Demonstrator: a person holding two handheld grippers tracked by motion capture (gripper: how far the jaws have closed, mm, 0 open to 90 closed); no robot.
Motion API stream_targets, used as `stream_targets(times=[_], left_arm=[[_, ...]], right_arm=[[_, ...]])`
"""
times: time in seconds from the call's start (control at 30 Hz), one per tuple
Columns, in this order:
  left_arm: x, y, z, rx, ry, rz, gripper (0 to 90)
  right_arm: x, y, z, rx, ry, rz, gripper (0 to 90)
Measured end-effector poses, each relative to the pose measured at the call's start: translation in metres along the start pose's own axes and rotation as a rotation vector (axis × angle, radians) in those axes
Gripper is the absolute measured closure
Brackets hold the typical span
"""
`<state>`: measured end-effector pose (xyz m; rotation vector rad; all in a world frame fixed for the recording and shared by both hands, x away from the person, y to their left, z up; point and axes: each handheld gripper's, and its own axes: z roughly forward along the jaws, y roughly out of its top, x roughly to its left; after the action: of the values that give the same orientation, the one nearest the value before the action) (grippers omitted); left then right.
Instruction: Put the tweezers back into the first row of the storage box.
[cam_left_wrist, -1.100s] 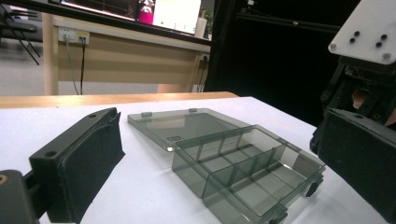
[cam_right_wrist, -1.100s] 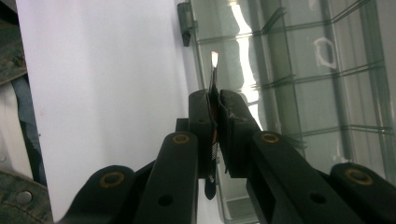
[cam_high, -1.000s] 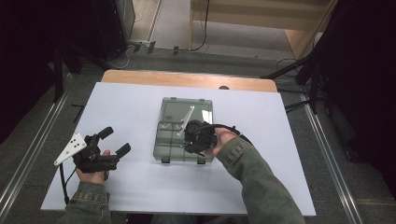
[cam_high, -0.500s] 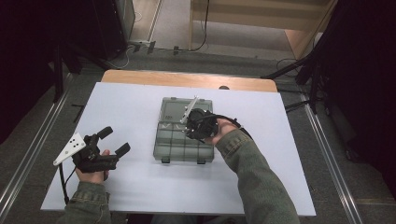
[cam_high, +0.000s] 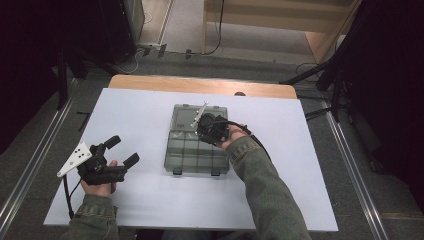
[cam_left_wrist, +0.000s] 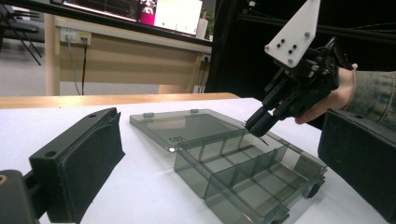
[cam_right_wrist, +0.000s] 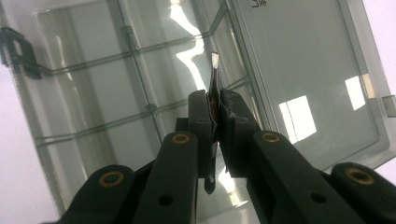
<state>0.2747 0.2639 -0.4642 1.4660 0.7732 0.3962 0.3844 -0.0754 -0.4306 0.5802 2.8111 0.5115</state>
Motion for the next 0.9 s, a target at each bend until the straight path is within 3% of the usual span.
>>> stream_targets(times=[0.13,0.3,0.5,0.63,0.7,0.8,0.9], left_arm=[[0.001,0.000,-0.001,-0.004,0.000,0.001,0.0],[0.001,0.000,-0.001,-0.001,-0.001,-0.003,0.0],[0.001,0.000,0.000,0.000,-0.003,-0.003,0.0],[0.001,0.000,-0.001,-0.003,-0.004,-0.003,0.0],[0.001,0.000,0.000,0.000,-0.003,-0.002,0.0],[0.001,0.000,0.000,0.005,-0.002,-0.004,0.0],[0.000,0.000,0.000,0.001,-0.001,-0.002,0.0]], right_arm=[[-0.003,-0.001,0.004,0.012,-0.001,0.028,84.9],[-0.007,-0.004,0.001,0.008,0.005,0.116,70.6],[-0.007,-0.009,-0.007,-0.014,-0.017,0.178,57.2],[-0.005,-0.011,-0.016,-0.030,-0.078,0.189,42.8],[-0.002,-0.015,-0.024,-0.077,-0.110,0.209,35.3],[0.000,-0.021,-0.031,-0.111,-0.114,0.247,19.3],[0.004,-0.030,-0.037,-0.124,-0.152,0.272,9.0]])
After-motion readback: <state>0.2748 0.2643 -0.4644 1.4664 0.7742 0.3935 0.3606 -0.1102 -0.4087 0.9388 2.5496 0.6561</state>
